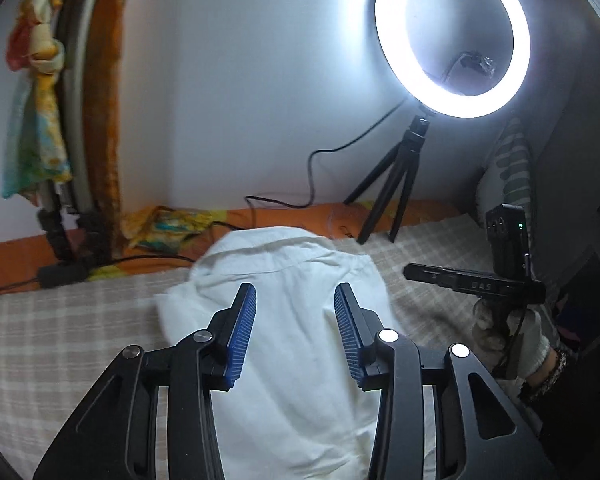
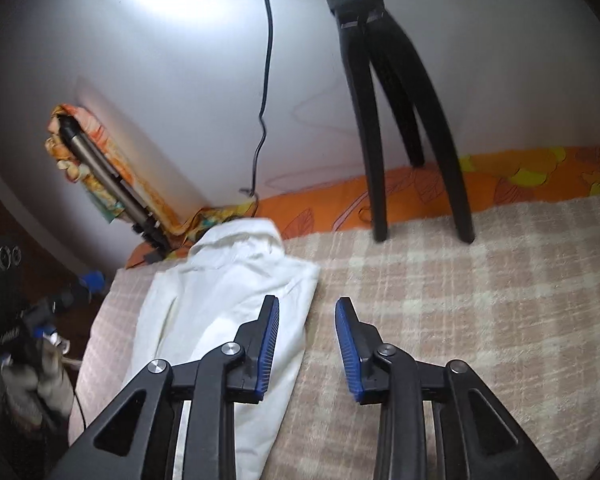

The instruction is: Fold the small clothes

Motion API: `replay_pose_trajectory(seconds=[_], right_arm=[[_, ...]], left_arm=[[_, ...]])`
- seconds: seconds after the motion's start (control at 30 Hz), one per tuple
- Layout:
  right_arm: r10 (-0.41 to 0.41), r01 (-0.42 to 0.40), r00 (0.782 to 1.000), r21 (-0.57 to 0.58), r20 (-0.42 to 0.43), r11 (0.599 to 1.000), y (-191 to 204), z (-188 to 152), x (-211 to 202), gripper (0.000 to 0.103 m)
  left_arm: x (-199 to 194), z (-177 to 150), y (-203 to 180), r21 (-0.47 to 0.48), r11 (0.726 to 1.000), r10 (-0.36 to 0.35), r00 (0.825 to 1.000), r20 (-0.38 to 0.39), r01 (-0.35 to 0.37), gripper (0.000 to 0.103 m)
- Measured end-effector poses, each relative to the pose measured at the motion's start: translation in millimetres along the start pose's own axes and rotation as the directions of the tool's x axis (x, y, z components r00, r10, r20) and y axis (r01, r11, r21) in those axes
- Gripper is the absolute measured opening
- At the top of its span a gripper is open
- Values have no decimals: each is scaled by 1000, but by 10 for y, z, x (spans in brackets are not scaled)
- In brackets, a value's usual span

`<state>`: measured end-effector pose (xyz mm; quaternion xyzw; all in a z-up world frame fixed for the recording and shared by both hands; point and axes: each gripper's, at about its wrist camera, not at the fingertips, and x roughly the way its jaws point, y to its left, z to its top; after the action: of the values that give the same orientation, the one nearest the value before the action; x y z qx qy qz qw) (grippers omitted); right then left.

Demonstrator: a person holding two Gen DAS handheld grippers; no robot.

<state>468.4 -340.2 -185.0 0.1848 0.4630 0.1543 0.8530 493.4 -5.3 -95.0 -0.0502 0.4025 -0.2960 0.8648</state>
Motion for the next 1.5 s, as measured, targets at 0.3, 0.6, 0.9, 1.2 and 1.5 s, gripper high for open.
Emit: replay_pose_trajectory(seconds=[0.3, 0.6, 0.9, 1.2, 1.5], right_arm=[[20, -22, 996, -26, -82, 999, 50, -29, 287, 37], [8, -10, 995, -20, -104, 1000, 62, 61, 569, 38], [25, -27, 994, -21, -110, 999, 120, 99, 689, 6], [2, -5, 999, -80, -35, 997, 317, 128, 394, 0], [6, -2, 1000, -168, 22, 986, 753, 101, -189, 0]], left_arm=[[452, -334, 804, -176, 984, -13, 990, -142, -12, 39], [920, -313, 565, -51, 998, 28, 988, -152, -36, 39], [1062, -215, 579, -87, 996, 22, 990, -136, -34, 4], [634, -150, 492, -95, 995, 28, 999, -38, -32, 3], [67, -120, 198, -43, 999, 31, 999, 38, -30, 3]])
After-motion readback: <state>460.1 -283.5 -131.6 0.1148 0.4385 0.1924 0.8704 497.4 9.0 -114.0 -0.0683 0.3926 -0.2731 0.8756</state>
